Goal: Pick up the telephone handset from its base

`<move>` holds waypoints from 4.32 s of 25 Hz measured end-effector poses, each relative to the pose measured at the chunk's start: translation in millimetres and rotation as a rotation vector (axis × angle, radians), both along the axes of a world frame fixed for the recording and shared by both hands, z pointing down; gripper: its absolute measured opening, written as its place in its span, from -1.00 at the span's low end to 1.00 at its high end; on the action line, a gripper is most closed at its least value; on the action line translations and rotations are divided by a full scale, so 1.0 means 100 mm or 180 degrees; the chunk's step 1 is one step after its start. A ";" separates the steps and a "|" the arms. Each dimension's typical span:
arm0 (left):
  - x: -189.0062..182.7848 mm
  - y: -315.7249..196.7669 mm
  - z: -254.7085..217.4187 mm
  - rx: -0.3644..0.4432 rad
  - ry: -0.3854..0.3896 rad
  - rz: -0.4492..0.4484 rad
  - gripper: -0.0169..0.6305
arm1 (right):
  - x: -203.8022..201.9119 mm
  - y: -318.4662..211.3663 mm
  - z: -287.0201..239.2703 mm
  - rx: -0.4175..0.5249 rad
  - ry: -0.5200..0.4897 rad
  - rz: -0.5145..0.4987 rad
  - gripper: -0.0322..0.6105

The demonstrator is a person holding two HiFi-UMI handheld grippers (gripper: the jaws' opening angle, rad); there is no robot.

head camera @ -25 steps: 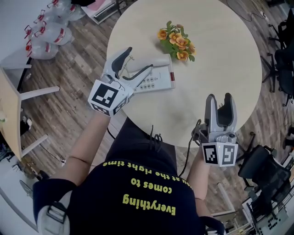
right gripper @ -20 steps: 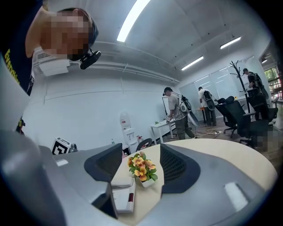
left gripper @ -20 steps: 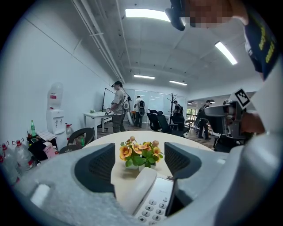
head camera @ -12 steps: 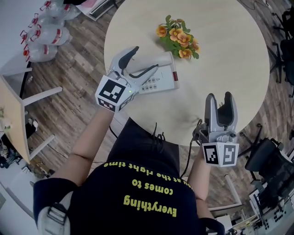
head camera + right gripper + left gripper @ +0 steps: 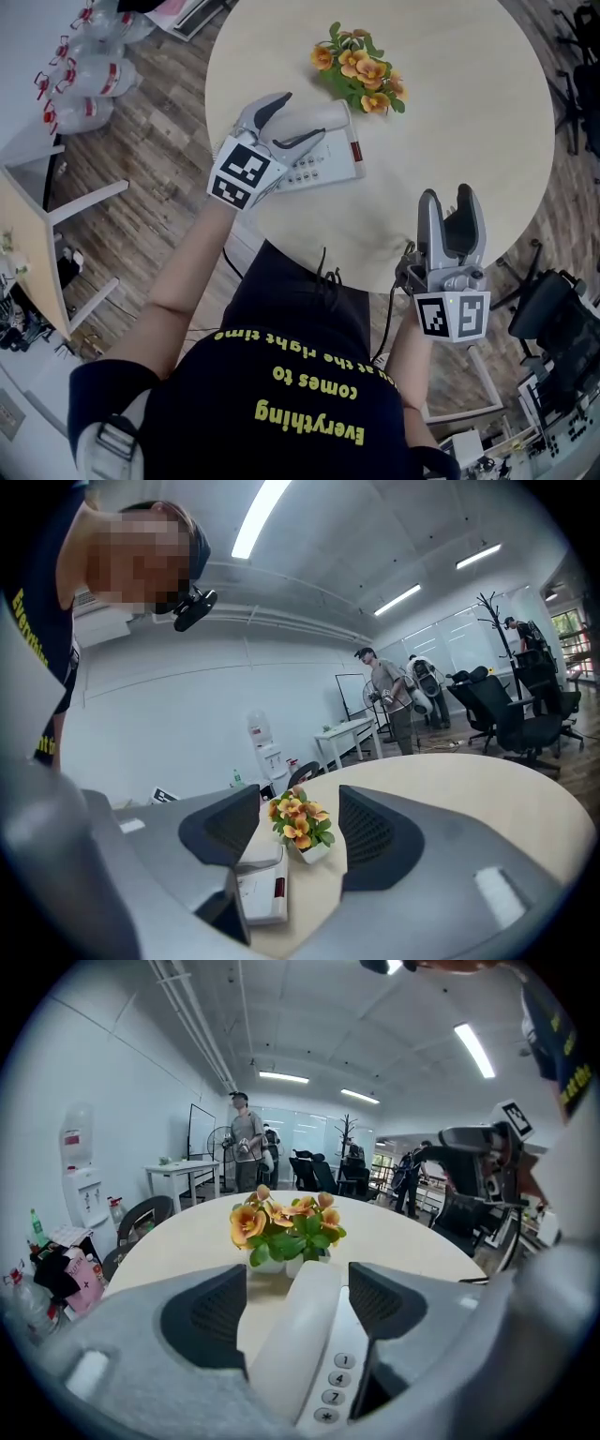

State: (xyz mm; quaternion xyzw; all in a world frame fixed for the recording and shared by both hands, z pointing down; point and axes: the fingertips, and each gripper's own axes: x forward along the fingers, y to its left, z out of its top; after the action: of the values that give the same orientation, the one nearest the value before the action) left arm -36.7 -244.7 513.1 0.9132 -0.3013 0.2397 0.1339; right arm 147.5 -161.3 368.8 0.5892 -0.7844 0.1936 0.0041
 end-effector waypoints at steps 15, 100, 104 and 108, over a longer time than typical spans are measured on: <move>0.11 0.14 0.43 -0.0314 -0.0581 0.0731 0.10 | 0.05 0.03 0.02 -0.0014 -0.0046 0.0074 -0.11; -0.01 0.23 -0.72 0.0405 -0.0454 0.0361 -0.23 | 0.18 0.40 -0.80 0.0617 0.0315 0.0198 -0.86; -0.06 0.26 -0.89 0.0496 -0.0373 0.0258 -0.23 | 0.15 0.41 -0.89 0.0697 0.0313 0.0158 -0.86; -0.11 0.30 -1.11 0.0601 -0.0257 0.0150 -0.23 | 0.13 0.46 -0.97 0.0756 0.0316 0.0132 -0.86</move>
State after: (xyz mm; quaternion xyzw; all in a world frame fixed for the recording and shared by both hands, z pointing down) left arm -47.5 -215.0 401.9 0.9181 -0.3061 0.2499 0.0292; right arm 160.7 -115.7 271.4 0.6106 -0.7882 0.0700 -0.0309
